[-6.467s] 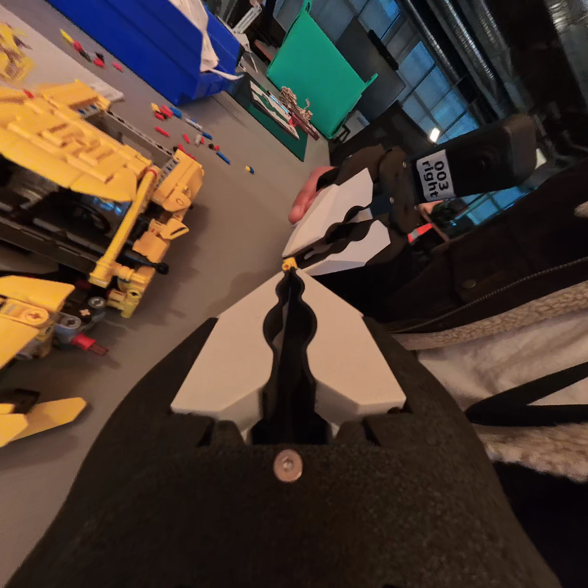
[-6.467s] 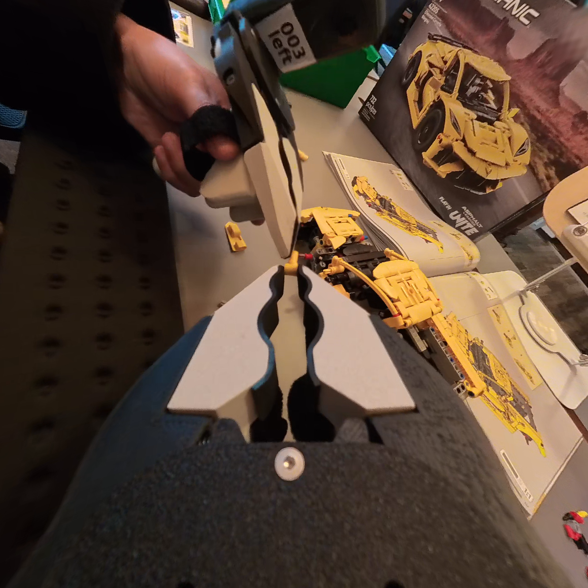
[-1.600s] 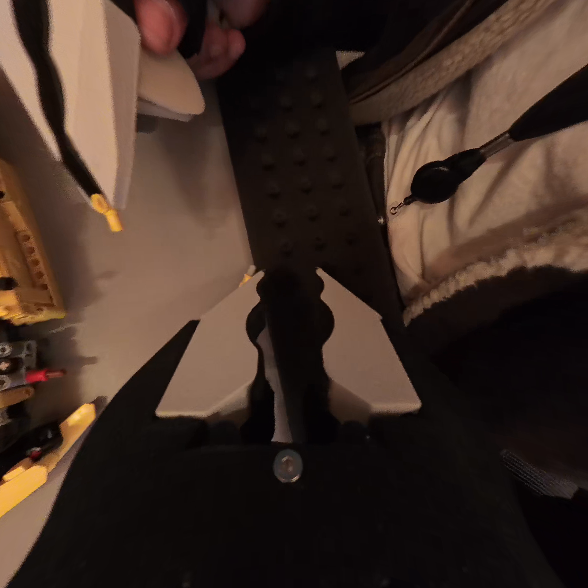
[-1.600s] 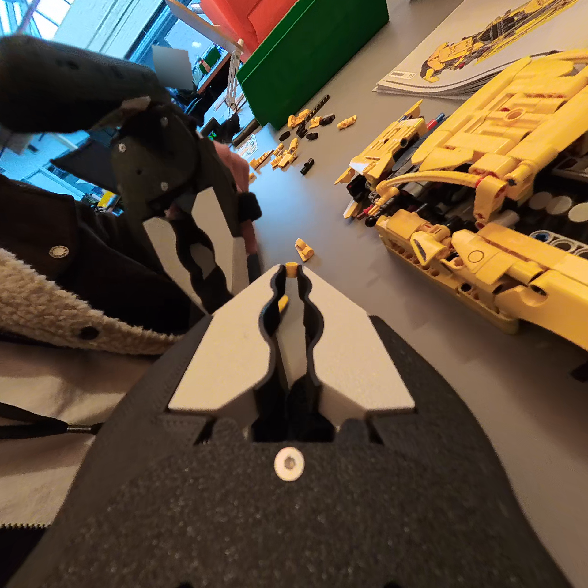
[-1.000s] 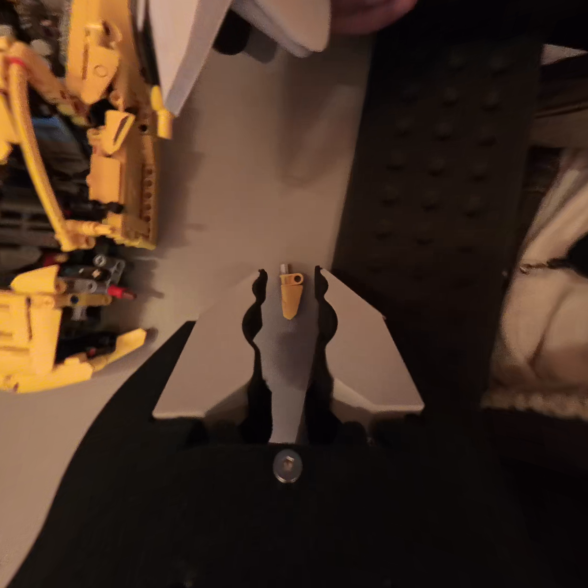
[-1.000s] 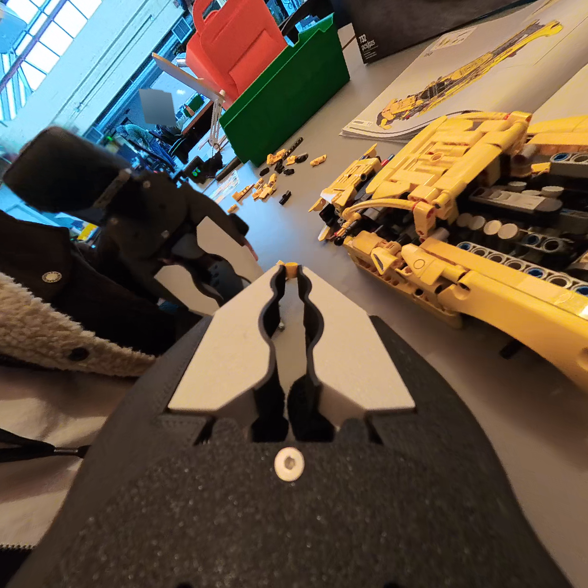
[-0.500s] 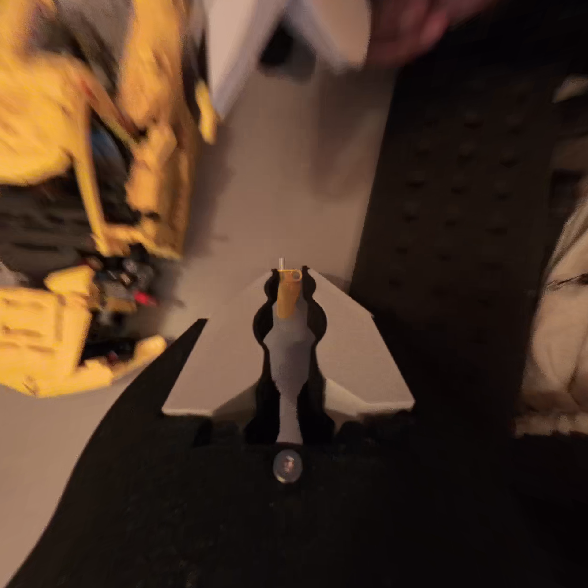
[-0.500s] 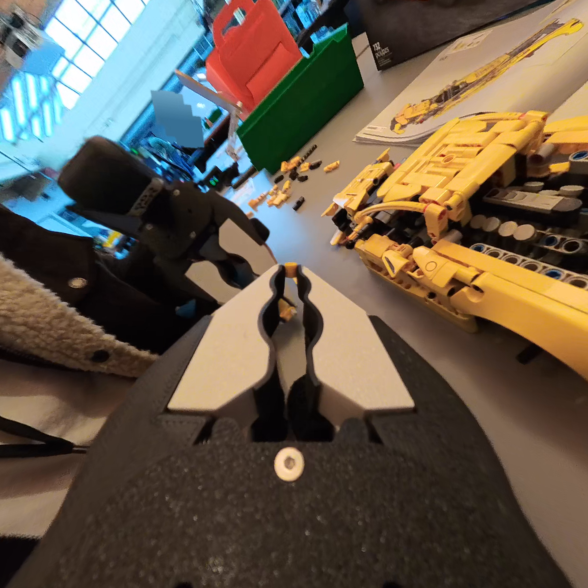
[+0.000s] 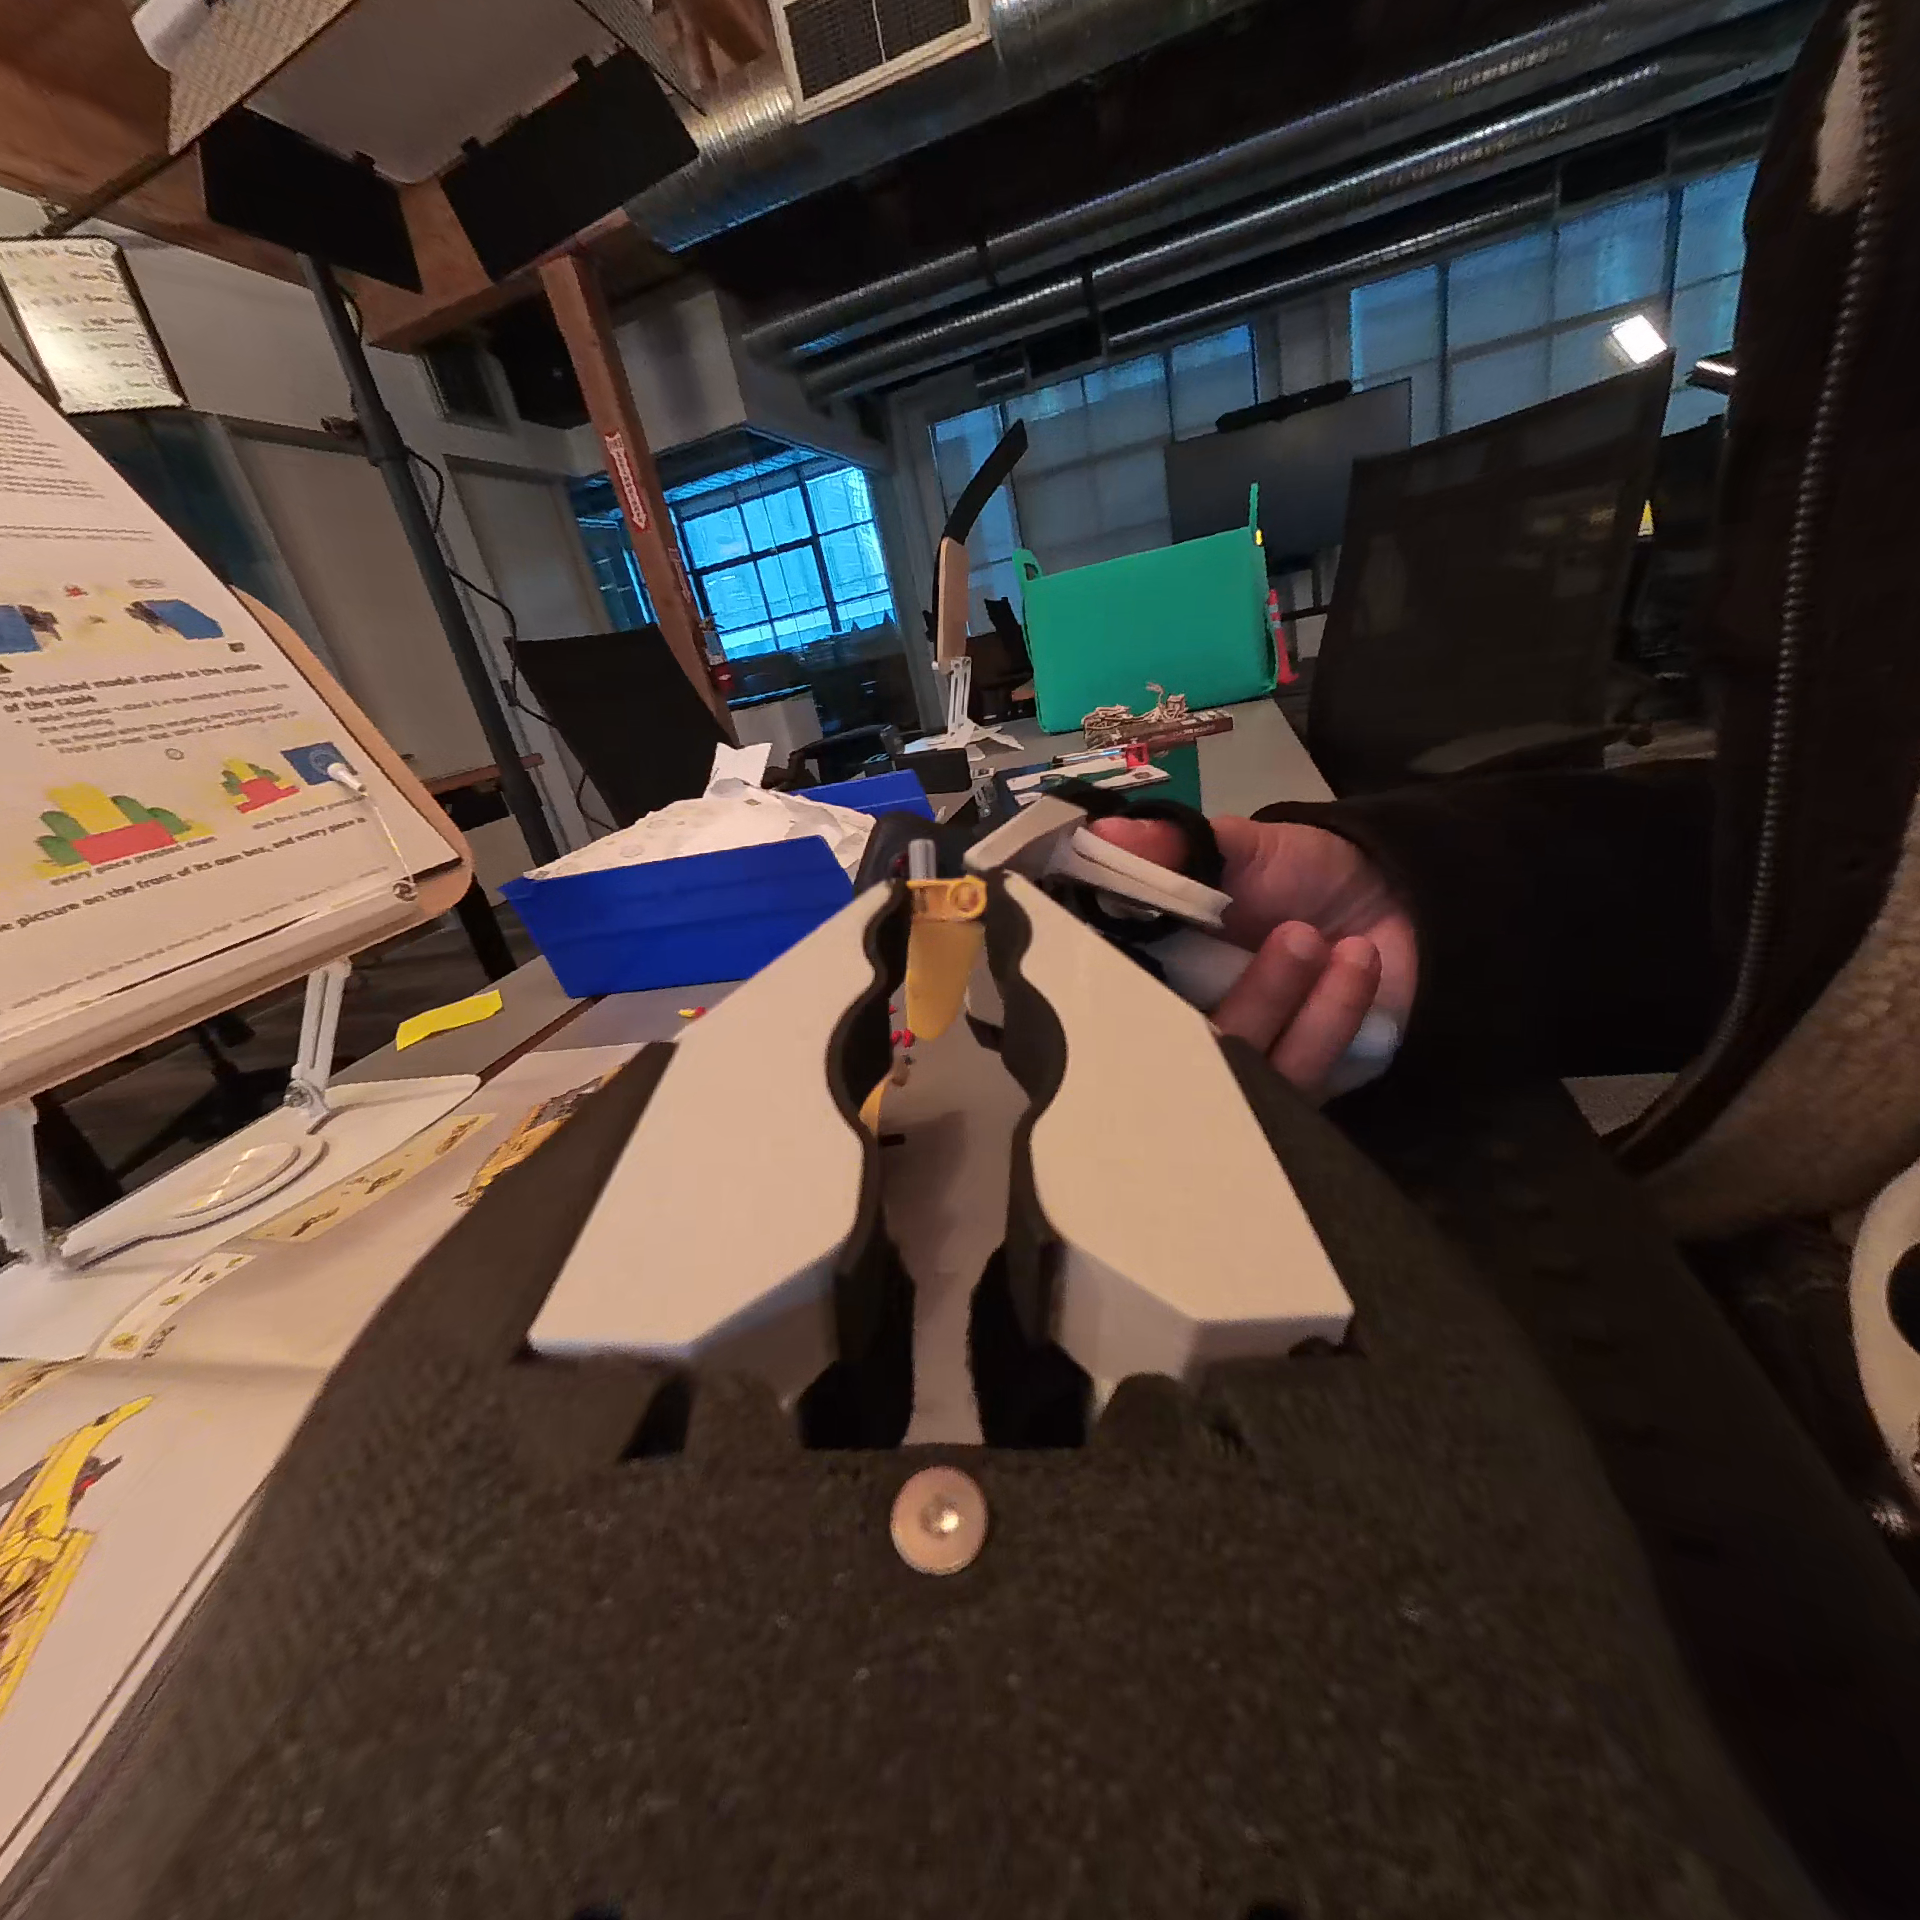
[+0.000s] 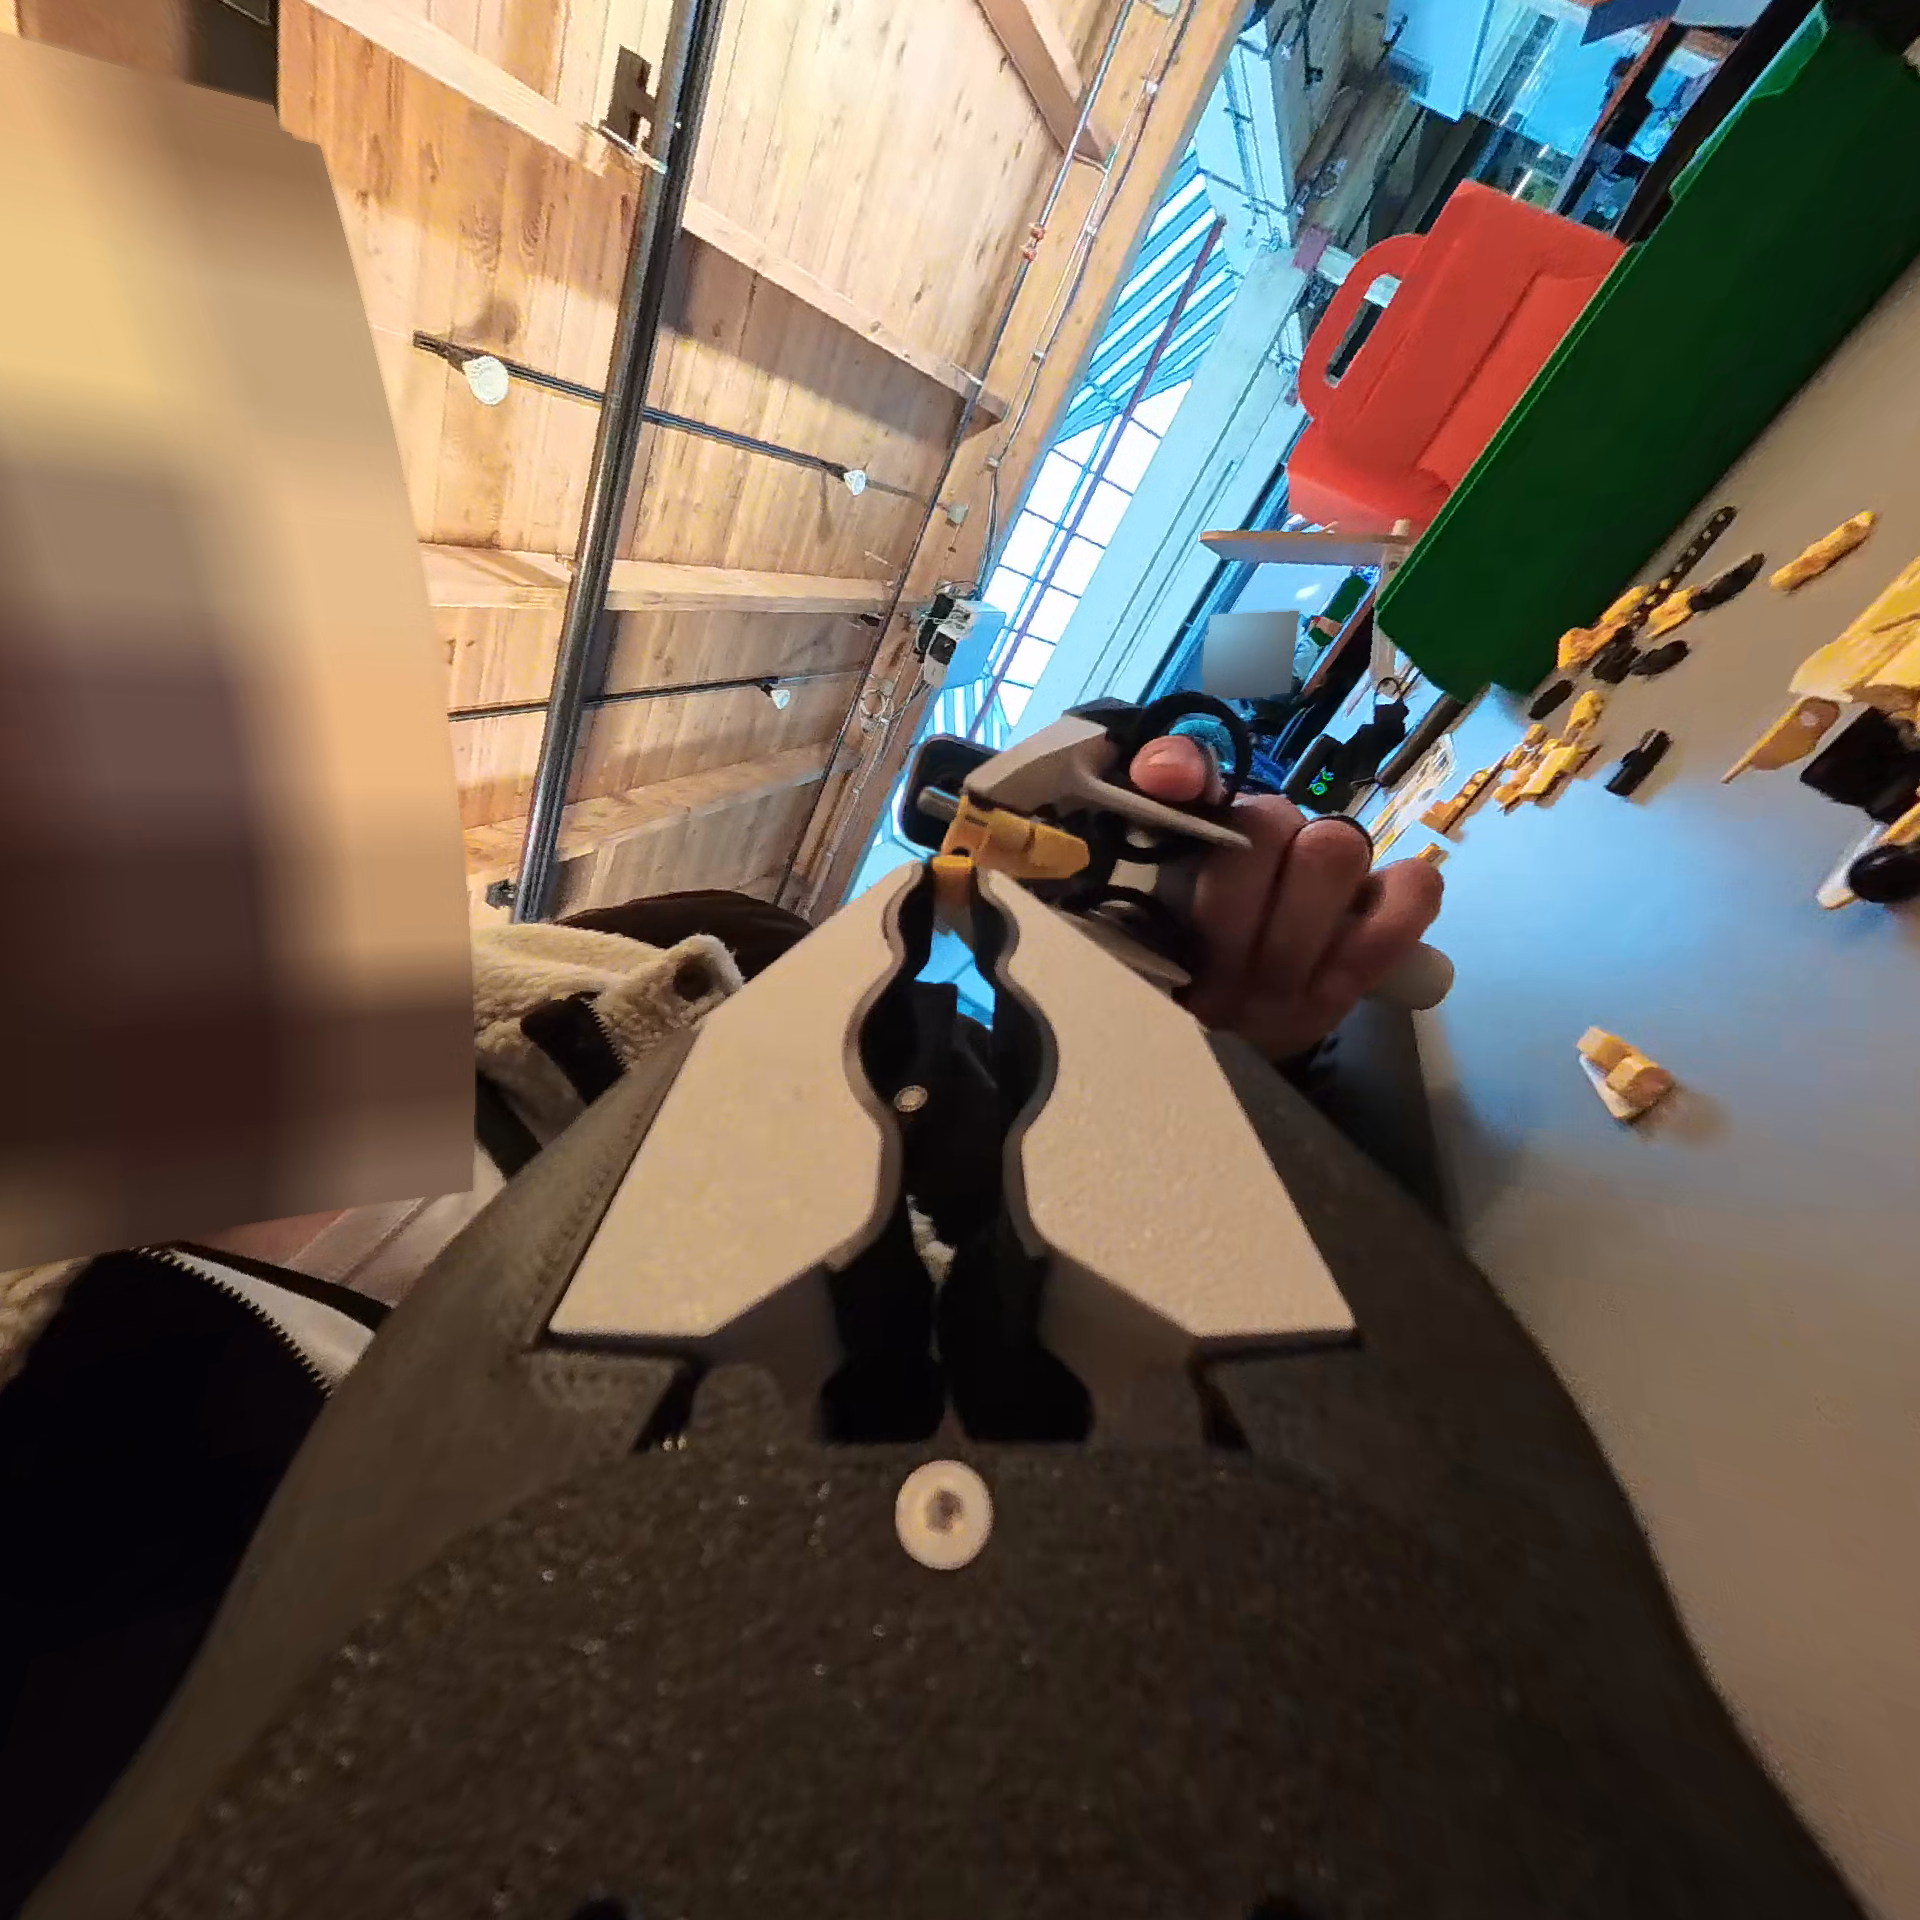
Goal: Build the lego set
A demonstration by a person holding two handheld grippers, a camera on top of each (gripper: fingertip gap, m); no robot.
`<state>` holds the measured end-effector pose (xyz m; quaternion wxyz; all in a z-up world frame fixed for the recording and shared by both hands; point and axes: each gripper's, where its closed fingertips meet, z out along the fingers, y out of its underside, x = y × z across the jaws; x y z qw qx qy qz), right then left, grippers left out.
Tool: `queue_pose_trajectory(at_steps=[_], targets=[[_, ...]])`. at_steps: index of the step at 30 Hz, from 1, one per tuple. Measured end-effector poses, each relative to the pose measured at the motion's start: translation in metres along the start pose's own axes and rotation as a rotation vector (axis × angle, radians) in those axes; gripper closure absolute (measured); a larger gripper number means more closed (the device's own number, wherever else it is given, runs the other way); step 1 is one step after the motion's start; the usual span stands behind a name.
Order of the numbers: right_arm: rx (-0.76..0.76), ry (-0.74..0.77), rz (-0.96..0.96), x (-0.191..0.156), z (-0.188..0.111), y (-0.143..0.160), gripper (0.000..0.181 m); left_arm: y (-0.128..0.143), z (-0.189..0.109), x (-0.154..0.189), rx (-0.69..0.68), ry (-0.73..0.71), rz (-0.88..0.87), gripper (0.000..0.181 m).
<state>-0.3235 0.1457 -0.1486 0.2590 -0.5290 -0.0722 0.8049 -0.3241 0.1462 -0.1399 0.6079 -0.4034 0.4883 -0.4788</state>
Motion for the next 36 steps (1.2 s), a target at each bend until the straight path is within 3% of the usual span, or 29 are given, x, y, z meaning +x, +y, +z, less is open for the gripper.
queue_pose_trajectory(at_steps=[9,20,27,36], targets=[[-0.031,-0.034,0.022,-0.004,0.000,0.005,0.175,-0.002,0.001,0.007,0.009,0.028,0.039,0.167],[-0.101,-0.023,0.098,0.001,-0.007,0.014,0.174,0.008,0.004,0.016,-0.066,0.030,0.273,0.167],[-0.144,0.026,0.055,0.006,-0.008,0.019,0.175,0.013,0.003,0.016,-0.096,0.038,0.232,0.167],[-0.249,0.086,0.020,0.012,-0.013,0.032,0.175,0.022,-0.003,0.029,-0.149,0.156,0.269,0.167]])
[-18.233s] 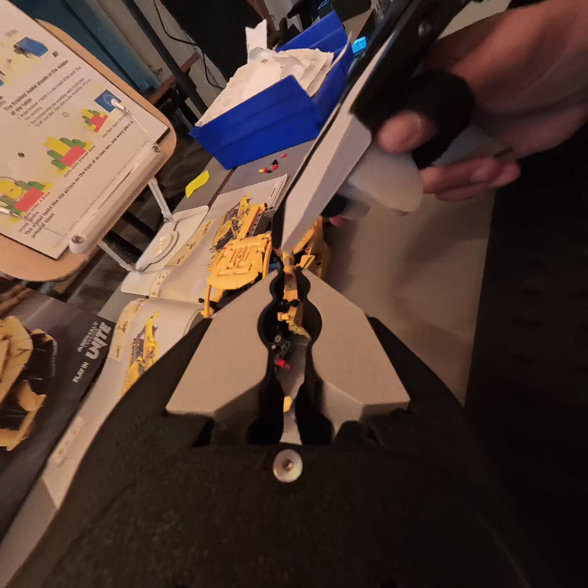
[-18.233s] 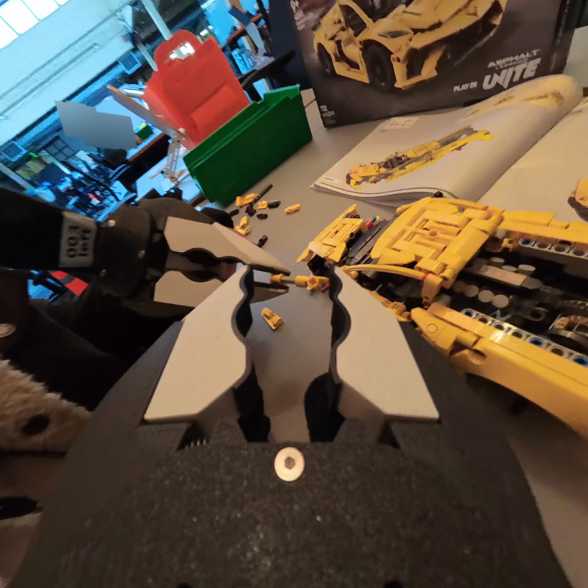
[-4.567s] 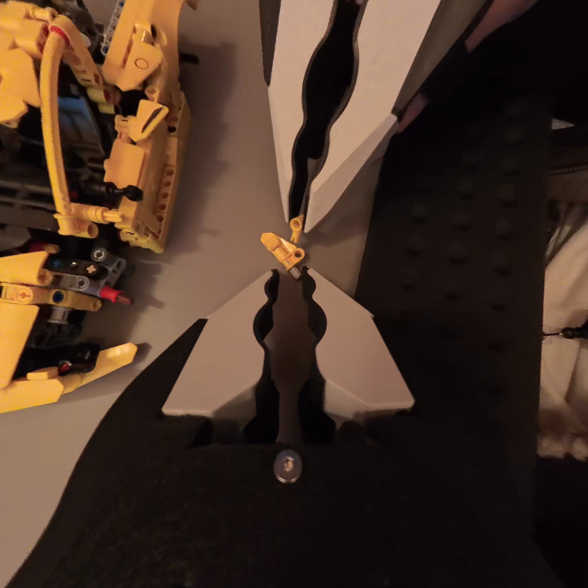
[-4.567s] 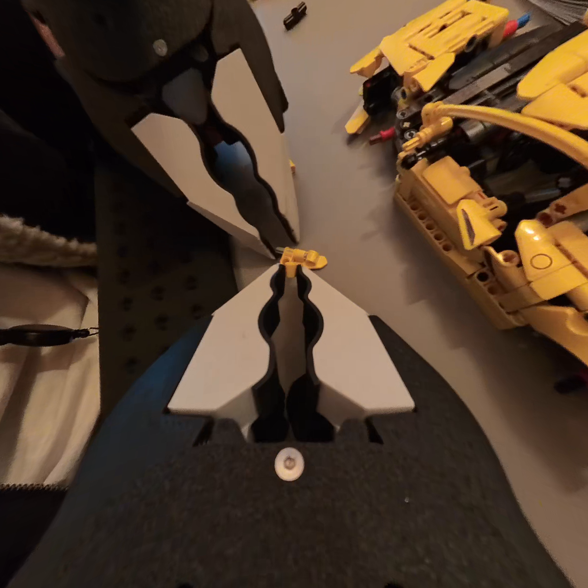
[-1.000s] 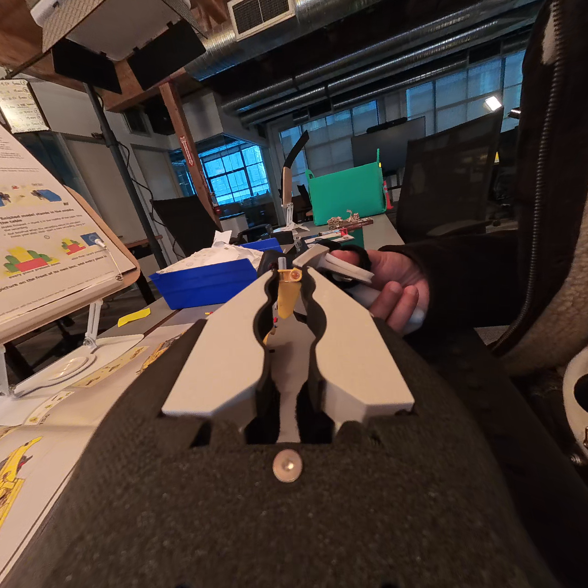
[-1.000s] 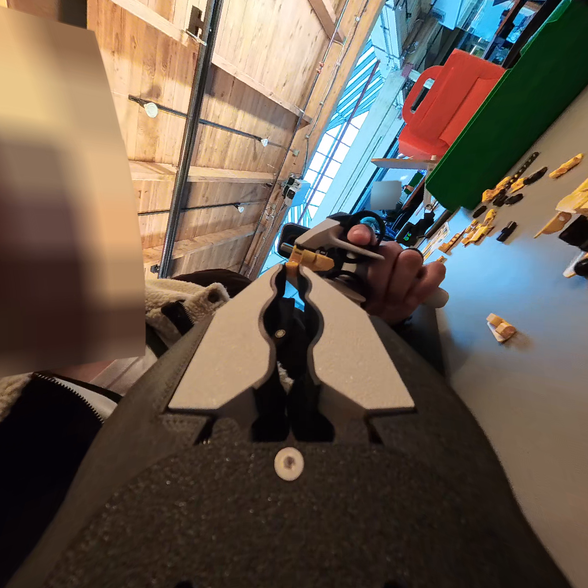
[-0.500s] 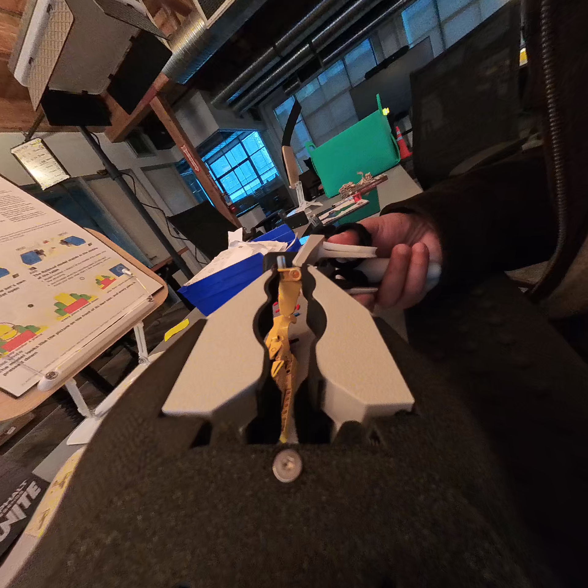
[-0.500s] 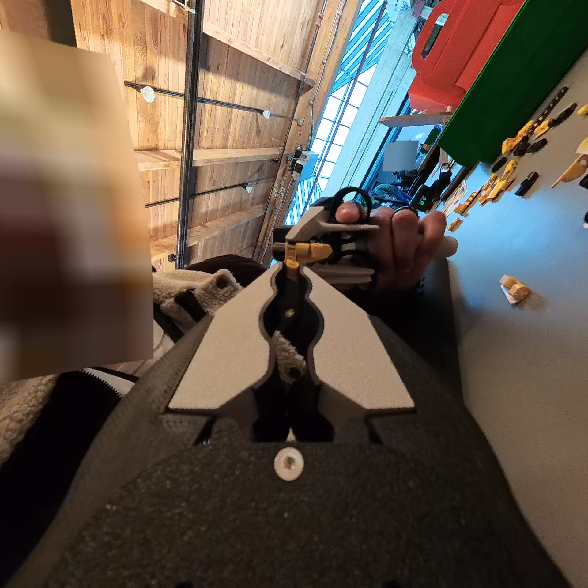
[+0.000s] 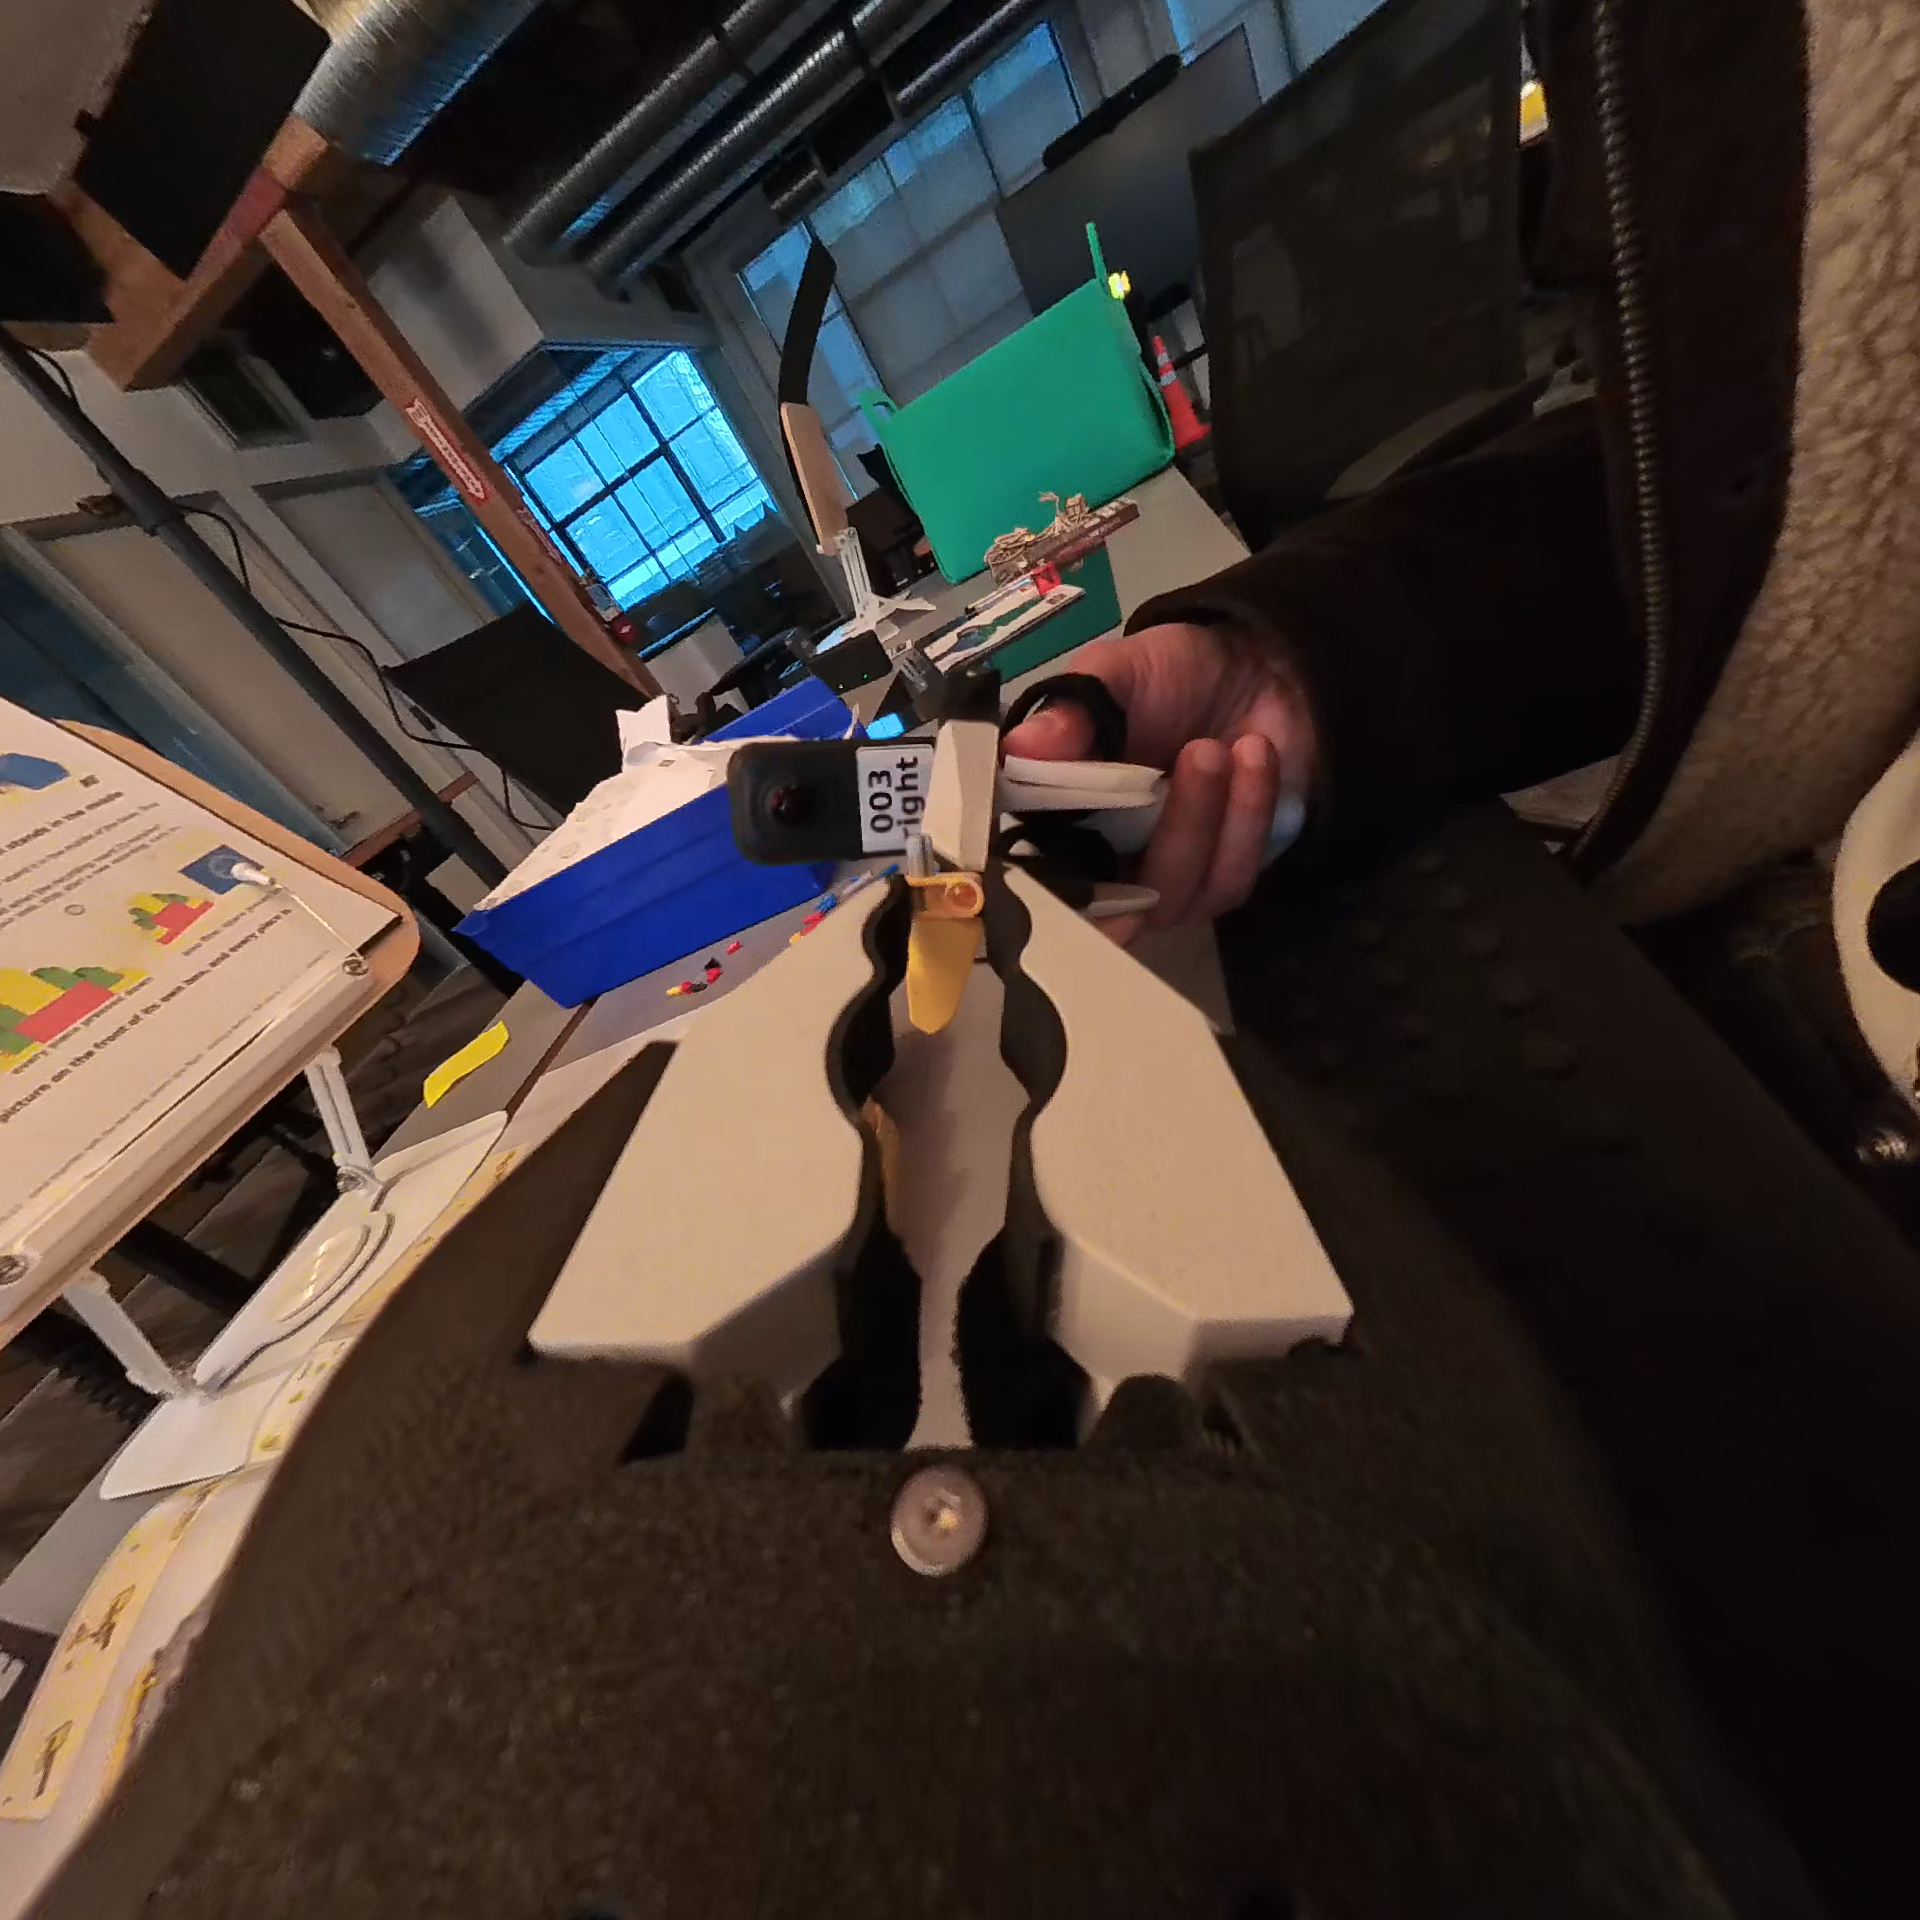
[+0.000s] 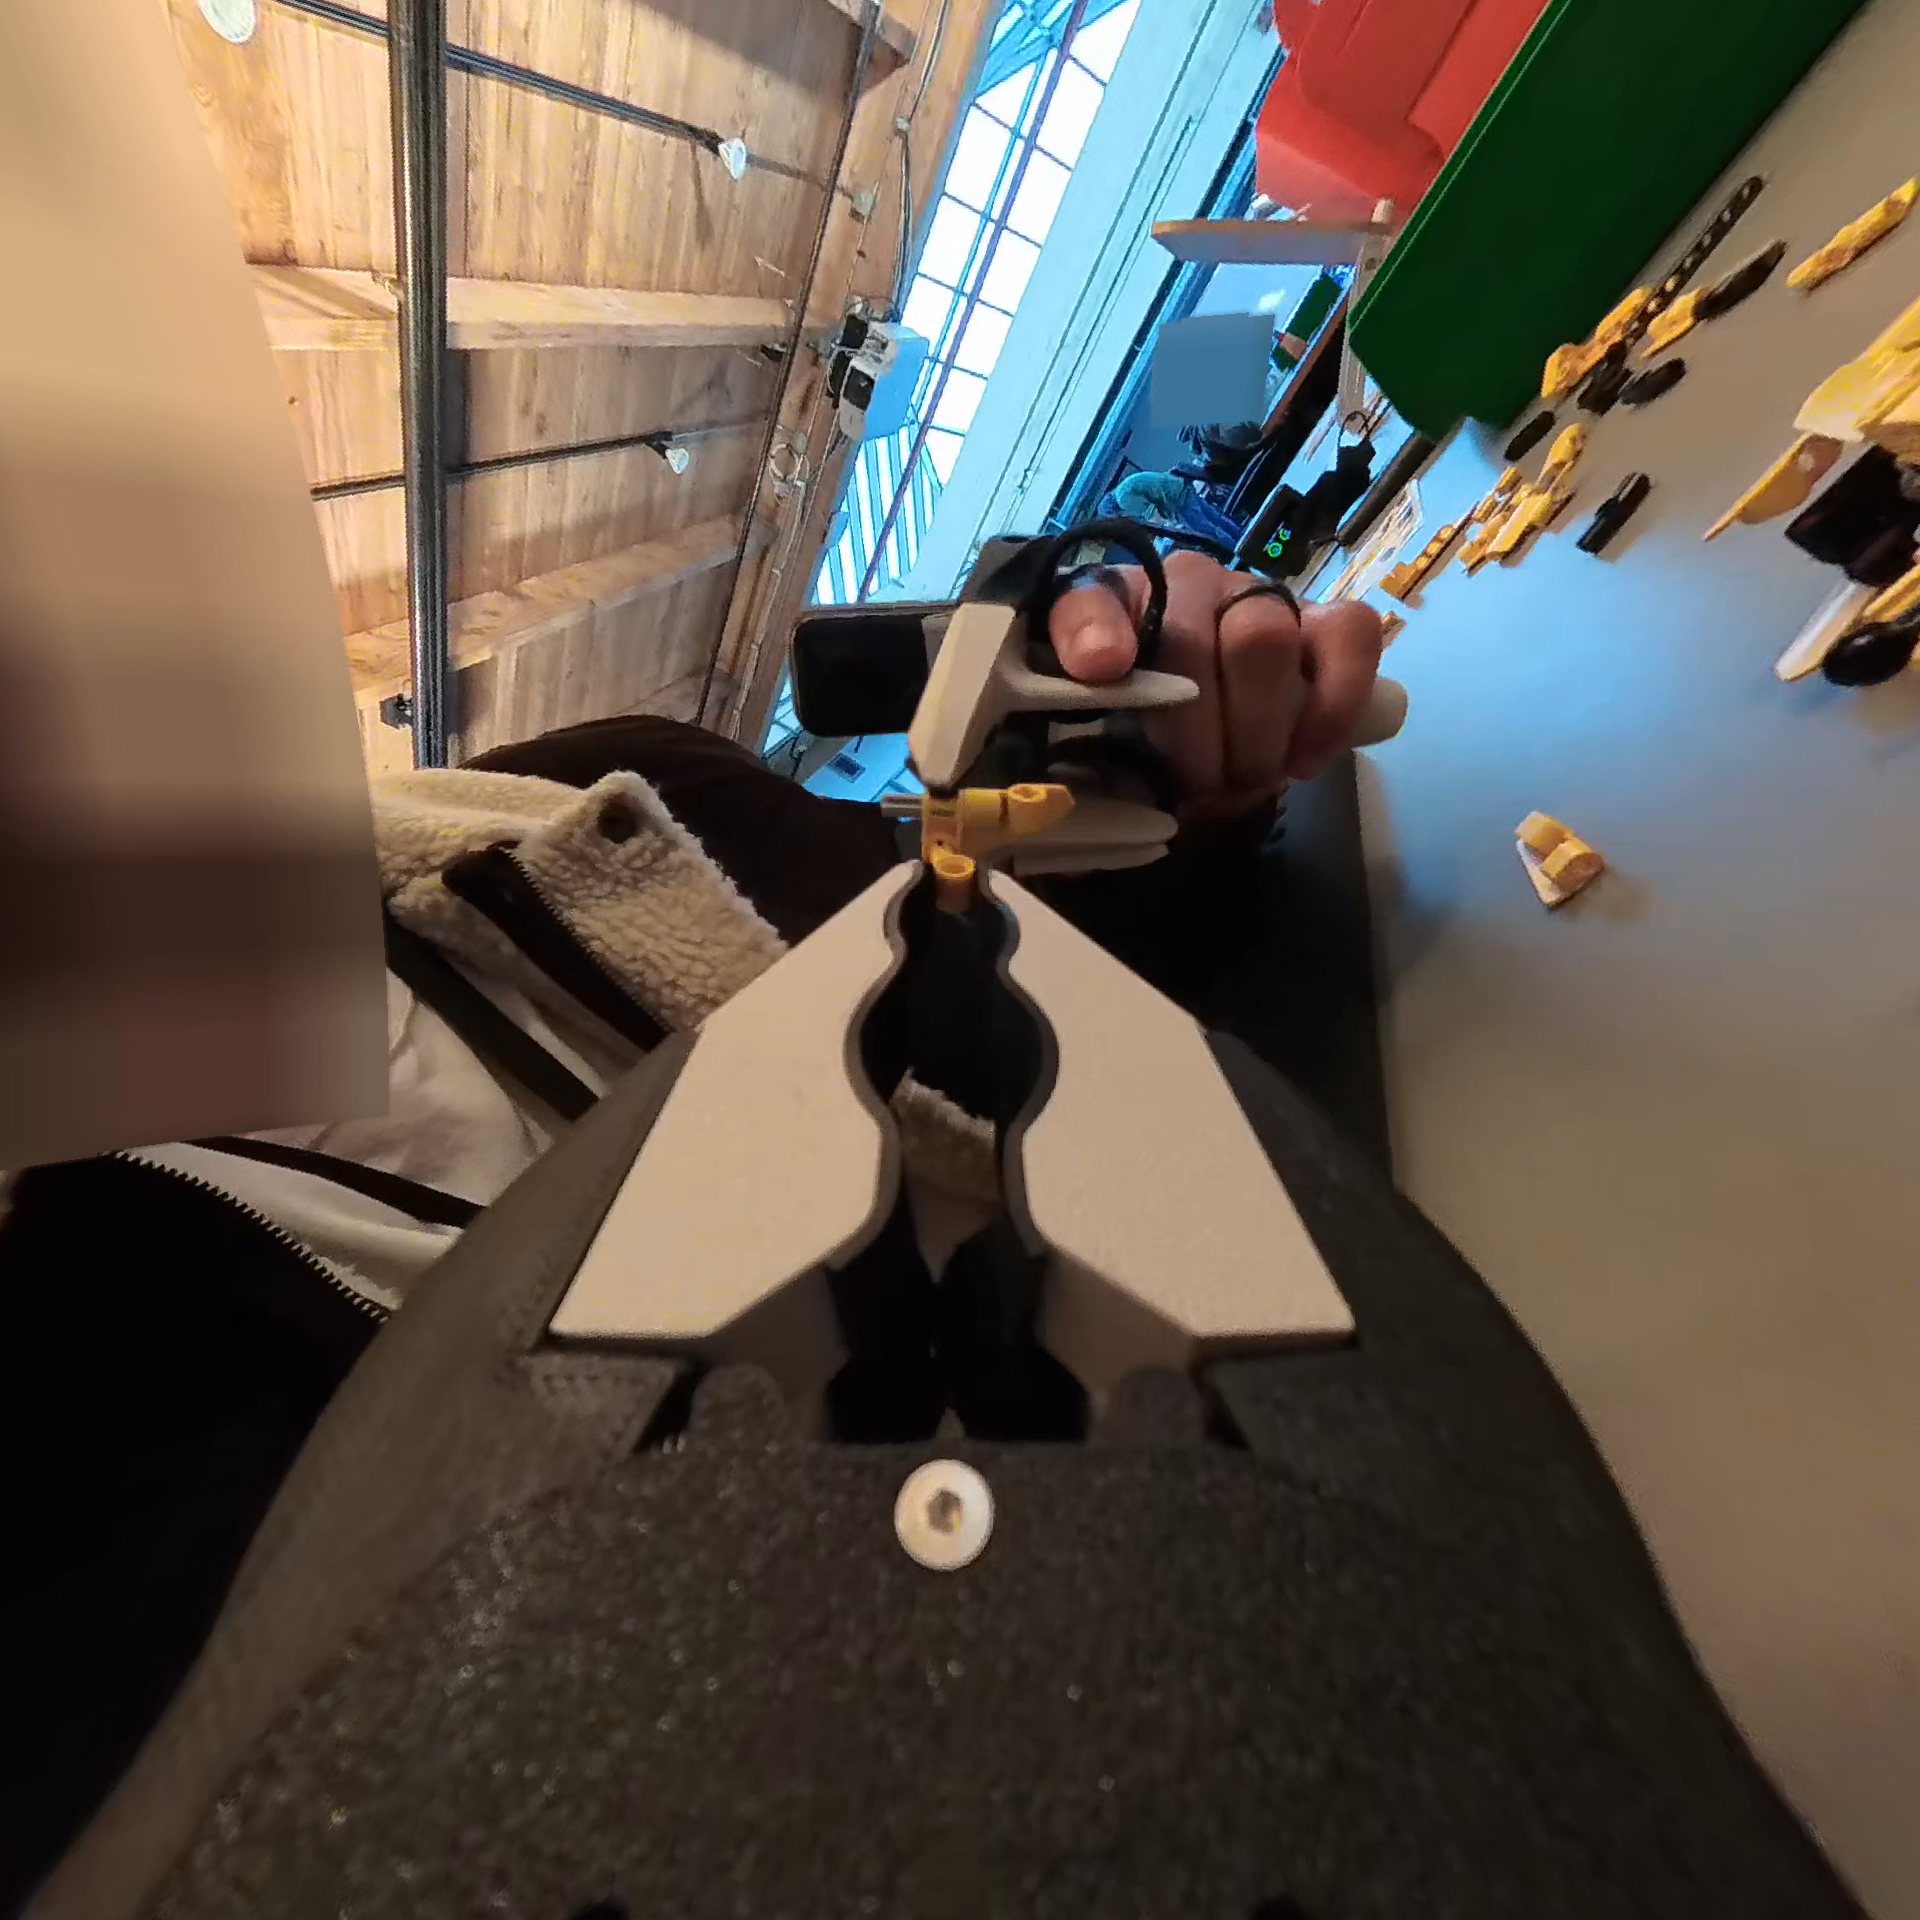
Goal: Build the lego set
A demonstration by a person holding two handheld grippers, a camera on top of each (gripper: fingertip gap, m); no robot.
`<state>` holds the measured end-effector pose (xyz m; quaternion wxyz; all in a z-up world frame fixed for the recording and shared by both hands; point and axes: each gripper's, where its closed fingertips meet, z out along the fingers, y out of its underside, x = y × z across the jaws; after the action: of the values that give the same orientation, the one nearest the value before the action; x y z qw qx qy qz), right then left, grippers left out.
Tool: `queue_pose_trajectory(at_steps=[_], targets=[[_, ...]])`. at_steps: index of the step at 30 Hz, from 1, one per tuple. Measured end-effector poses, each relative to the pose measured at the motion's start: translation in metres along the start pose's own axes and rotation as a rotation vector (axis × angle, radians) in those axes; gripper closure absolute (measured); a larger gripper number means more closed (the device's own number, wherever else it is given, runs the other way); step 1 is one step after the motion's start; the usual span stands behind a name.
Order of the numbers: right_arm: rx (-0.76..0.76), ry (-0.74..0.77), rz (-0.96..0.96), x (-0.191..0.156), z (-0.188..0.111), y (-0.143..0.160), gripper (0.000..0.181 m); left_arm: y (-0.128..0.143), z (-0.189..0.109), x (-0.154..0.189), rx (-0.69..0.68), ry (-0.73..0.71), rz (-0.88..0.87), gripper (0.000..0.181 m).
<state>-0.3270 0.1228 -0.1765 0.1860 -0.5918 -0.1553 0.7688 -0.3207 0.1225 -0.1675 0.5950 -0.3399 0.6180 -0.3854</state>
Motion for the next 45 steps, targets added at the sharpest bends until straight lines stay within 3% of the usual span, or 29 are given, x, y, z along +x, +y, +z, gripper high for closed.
queue_pose_trajectory(at_steps=[12,22,26,34,41,45], targets=[[-0.018,0.081,0.020,0.014,-0.002,0.003,0.175,0.014,0.001,0.004,-0.104,0.013,0.091,0.167],[-0.021,0.459,-0.058,0.058,-0.016,0.001,0.175,0.063,0.001,0.002,-0.399,-0.033,0.252,0.167],[-0.018,0.398,-0.048,0.052,-0.015,0.001,0.175,0.058,0.003,0.002,-0.353,-0.034,0.200,0.168],[0.045,0.029,0.030,0.007,-0.005,-0.005,0.176,0.010,0.005,-0.005,-0.043,-0.062,-0.041,0.167],[0.111,-0.196,0.044,-0.022,0.005,-0.011,0.175,-0.020,0.004,-0.012,0.162,-0.070,-0.210,0.167],[0.121,-0.163,0.012,-0.021,0.004,-0.012,0.175,-0.021,0.005,-0.013,0.174,-0.081,-0.220,0.167]])
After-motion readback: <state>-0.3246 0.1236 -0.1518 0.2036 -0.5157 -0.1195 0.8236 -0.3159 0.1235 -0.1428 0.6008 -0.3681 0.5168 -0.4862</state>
